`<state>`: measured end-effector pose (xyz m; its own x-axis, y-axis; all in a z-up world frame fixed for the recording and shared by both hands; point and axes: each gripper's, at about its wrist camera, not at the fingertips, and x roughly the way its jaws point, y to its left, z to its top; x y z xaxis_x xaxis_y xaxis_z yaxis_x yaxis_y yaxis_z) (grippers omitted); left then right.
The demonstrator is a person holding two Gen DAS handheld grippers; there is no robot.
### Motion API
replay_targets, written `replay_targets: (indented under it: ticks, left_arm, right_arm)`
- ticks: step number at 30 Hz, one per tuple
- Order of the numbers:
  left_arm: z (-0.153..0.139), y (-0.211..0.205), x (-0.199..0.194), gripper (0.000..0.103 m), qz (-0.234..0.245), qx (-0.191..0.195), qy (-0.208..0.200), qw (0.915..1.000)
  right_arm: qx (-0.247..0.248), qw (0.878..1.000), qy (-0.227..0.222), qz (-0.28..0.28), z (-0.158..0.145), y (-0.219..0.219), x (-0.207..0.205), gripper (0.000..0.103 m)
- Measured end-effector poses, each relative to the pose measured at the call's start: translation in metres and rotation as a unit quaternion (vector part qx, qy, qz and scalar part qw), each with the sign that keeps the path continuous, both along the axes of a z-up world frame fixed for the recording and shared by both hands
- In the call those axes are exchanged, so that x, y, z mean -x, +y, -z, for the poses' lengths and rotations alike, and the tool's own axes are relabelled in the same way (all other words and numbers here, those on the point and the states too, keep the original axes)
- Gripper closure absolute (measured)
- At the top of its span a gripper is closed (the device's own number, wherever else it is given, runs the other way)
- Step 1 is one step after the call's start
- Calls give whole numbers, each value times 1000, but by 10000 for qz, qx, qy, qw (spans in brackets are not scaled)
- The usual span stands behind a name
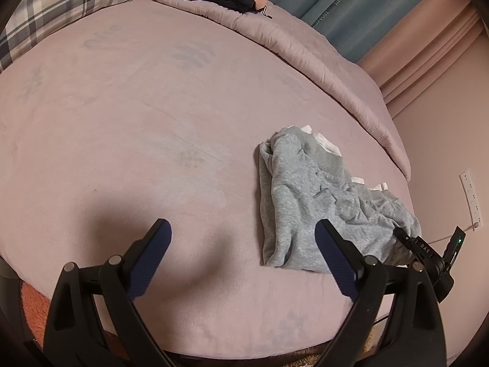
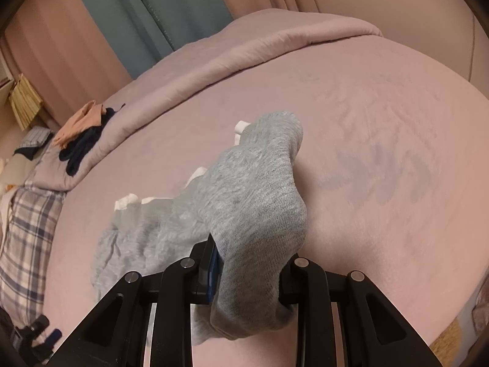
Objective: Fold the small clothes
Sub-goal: 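Hold and tuck the bundle edge under with the right gripper, then grasp the sweatshirt end with the right gripper and lift it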
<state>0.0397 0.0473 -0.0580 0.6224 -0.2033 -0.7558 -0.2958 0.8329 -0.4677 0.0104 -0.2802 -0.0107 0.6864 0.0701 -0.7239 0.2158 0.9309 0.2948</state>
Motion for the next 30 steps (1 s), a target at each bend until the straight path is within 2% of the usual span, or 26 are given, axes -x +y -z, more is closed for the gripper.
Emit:
replay_targets:
  ticks: [24, 30]
  left_arm:
    - [-10, 6, 21, 7, -189, -87, -56, 9998]
    - [-13, 4, 24, 7, -169, -112, -108, 9997]
  right_arm:
    - [685, 9970, -155, -315, -19, 37, -7, 74]
    - [666, 9967, -226, -414, -23, 43, -8, 74]
